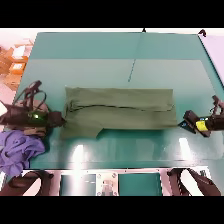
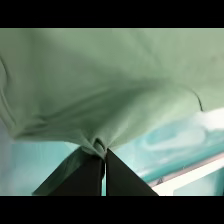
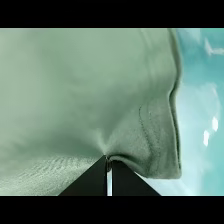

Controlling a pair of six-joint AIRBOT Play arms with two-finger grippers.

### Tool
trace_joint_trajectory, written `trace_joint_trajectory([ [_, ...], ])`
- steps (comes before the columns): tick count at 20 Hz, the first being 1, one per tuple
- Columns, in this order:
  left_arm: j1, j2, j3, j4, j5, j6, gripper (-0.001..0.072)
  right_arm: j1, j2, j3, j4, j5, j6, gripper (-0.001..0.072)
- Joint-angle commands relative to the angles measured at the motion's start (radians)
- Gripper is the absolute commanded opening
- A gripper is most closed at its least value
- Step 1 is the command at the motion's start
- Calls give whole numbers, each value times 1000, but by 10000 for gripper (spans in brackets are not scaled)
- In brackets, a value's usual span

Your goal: Fold the shirts.

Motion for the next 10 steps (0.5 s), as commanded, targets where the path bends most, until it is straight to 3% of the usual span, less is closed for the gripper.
trace_joint_trajectory([
  [1, 0, -143, 157, 8, 47, 48, 21, 1, -90, 113, 105, -56, -44, 15],
  [10, 0, -716, 632, 6, 154, 125, 23, 107, -594, 480, 207, -287, -95, 15],
])
